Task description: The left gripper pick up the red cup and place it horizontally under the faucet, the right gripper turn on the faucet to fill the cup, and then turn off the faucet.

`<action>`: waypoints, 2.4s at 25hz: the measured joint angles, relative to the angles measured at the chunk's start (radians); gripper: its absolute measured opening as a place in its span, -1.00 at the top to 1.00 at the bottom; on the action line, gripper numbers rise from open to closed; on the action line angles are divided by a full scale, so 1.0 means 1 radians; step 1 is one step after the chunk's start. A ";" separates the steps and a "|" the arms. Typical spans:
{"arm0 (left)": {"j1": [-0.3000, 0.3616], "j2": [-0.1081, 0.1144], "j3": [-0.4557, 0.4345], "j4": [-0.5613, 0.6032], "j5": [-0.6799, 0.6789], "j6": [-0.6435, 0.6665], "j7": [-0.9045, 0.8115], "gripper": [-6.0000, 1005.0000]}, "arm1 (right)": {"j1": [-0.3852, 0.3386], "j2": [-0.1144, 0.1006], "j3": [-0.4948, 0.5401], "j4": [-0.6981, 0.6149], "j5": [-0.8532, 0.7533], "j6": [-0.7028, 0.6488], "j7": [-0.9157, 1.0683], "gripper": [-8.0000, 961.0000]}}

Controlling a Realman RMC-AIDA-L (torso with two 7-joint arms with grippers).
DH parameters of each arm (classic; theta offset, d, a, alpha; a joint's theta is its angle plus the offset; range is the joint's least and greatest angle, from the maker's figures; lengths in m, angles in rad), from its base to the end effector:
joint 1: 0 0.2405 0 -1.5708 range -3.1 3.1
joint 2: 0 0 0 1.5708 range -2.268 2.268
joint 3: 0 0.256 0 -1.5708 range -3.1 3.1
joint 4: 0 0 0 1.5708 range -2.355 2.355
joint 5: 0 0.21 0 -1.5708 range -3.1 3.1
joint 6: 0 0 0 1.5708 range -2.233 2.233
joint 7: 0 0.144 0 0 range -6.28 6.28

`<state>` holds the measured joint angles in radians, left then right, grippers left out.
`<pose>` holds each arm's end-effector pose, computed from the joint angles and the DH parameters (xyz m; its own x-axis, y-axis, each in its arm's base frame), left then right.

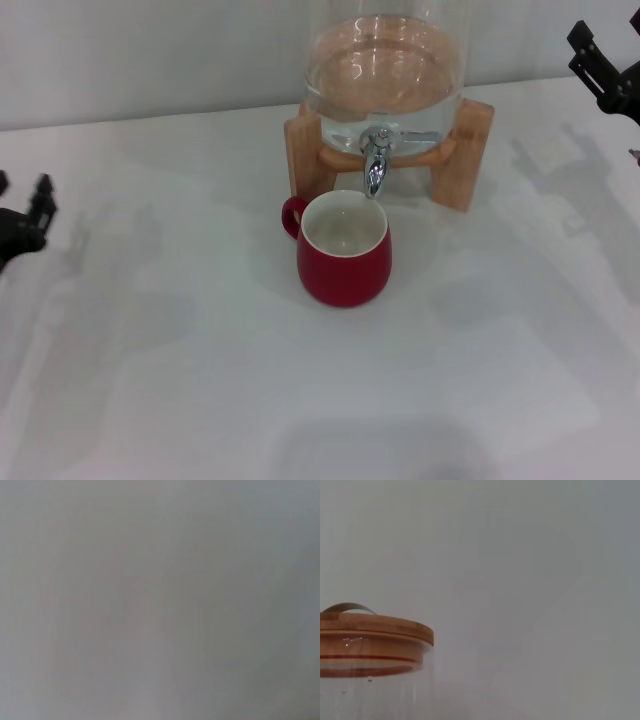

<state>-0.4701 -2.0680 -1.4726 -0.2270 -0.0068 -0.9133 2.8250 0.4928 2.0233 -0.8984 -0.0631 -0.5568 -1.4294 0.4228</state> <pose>-0.3206 0.3618 -0.0225 0.7512 0.0934 0.6534 0.6494 -0.2822 -0.7062 0.3164 0.3433 0.0542 0.5980 0.2811 -0.7506 -0.7197 -0.2239 -0.6572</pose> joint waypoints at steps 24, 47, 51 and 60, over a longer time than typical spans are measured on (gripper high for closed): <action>0.145 -0.008 -0.245 0.001 -0.016 -0.247 0.001 -0.70 | -0.018 0.003 -0.006 0.006 -0.007 -0.047 0.009 -0.75; 0.226 -0.015 -0.256 0.027 -0.060 -0.273 0.001 -0.74 | -0.037 -0.001 -0.284 -0.002 -0.011 -0.129 0.079 -0.75; 0.230 -0.015 -0.256 0.028 -0.061 -0.275 0.001 -0.74 | -0.033 -0.003 -0.323 -0.003 -0.011 -0.128 0.094 -0.75; 0.228 -0.015 -0.253 0.054 -0.060 -0.281 0.001 -0.74 | -0.032 -0.008 -0.386 -0.004 -0.019 -0.112 0.107 -0.75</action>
<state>-0.2426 -2.0831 -1.7253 -0.1734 -0.0666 -1.1945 2.8256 0.4612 2.0151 -1.2847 -0.0676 -0.5760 -1.5414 0.5297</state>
